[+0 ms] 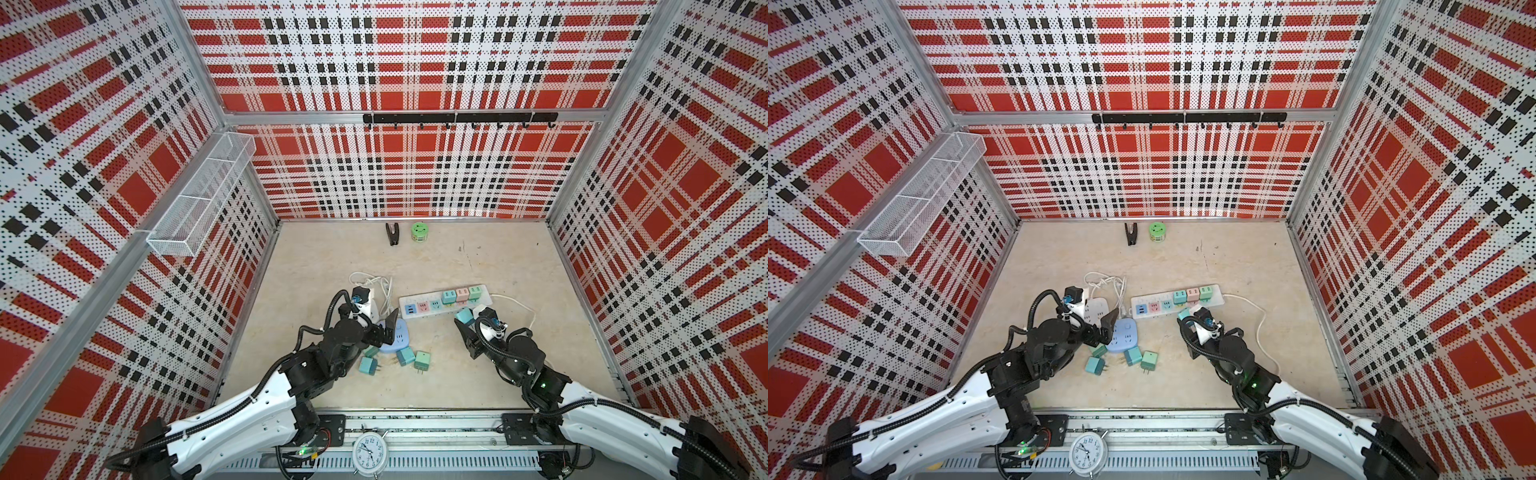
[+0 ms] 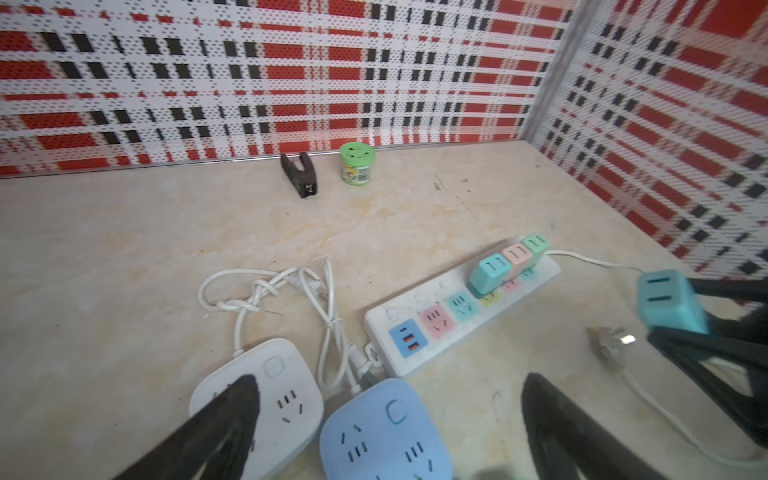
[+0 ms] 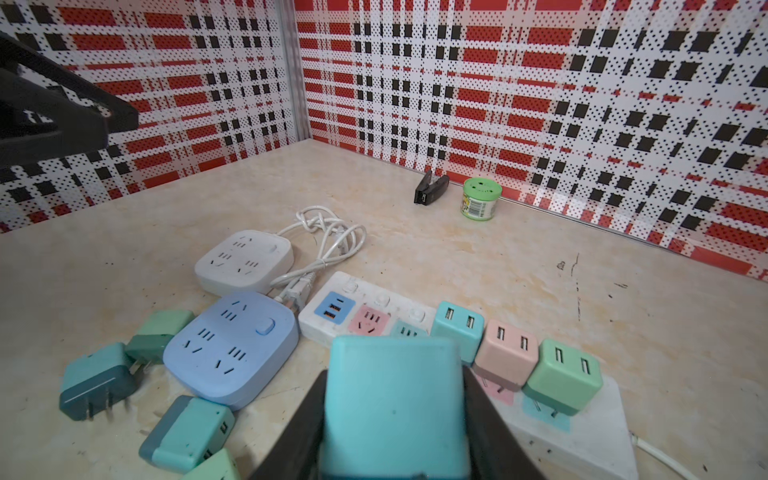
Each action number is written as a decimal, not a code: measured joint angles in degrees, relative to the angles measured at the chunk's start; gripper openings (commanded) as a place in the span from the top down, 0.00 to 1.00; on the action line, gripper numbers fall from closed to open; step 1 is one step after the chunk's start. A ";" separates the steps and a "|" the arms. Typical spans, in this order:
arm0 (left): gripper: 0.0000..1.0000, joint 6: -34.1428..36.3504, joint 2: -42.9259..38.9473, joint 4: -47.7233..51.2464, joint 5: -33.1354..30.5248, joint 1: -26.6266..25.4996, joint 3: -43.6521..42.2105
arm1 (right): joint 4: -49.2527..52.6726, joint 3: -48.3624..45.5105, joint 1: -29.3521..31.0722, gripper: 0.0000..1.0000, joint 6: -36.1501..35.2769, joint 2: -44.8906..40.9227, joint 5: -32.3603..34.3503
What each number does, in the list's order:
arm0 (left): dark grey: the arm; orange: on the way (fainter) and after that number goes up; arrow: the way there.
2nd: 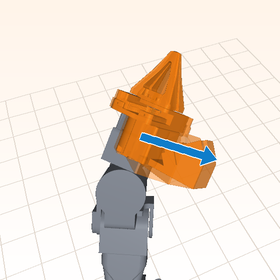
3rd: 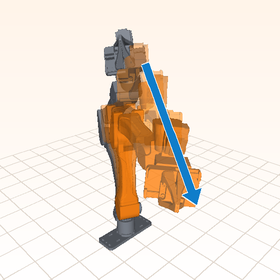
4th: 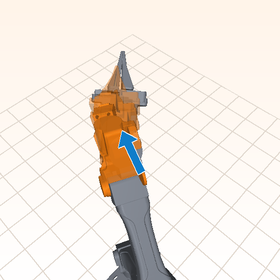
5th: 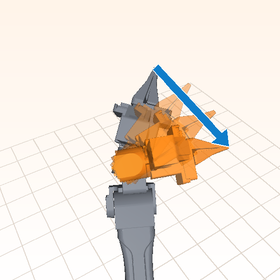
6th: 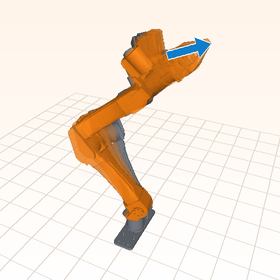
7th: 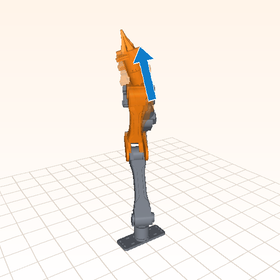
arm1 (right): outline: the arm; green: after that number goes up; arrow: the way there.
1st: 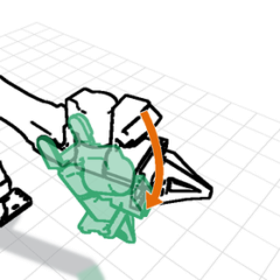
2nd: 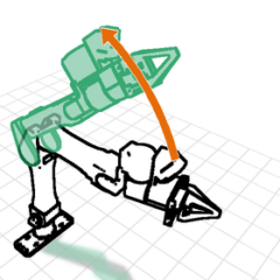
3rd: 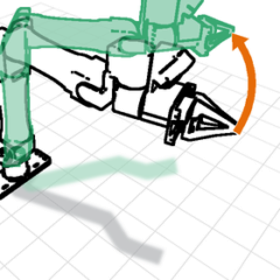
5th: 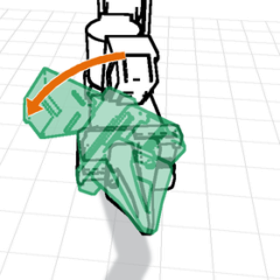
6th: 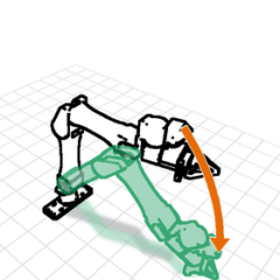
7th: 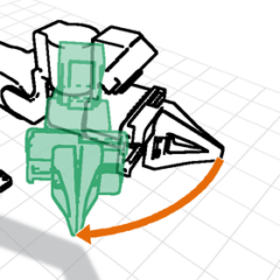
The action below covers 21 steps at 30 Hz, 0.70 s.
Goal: Insert the plug
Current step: 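Lift the teal adapter toward the left gripper while the left gripper reaches over, then close the left gripper on the teal adapter held by the right gripper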
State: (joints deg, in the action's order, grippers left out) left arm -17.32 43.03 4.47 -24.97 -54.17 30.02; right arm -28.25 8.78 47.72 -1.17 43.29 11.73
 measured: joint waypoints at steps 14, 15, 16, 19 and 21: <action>0.00 2.27 5.57 -0.59 9.66 -6.34 2.43 | -7.45 -1.88 7.50 0.90 -5.90 5.18 -2.95; 0.00 2.51 6.19 -0.59 9.90 -6.80 3.02 | -8.15 -1.88 7.76 0.90 -6.19 5.92 -2.97; 0.00 2.78 6.78 -0.66 10.16 -7.15 3.56 | -8.90 -1.88 7.87 0.90 -6.51 6.64 -2.99; 0.00 3.67 8.50 -1.03 10.97 -7.93 4.87 | -11.15 -1.88 8.04 0.90 -7.41 8.92 -3.23; 0.00 4.07 10.03 -1.36 11.28 -8.33 5.55 | -12.22 -1.88 8.20 0.92 -7.85 10.12 -3.39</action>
State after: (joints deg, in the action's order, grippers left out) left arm -13.26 53.06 3.11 -13.69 -62.50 35.57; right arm -40.47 6.90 55.92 -9.02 53.41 8.34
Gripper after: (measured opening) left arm 0.996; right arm 0.440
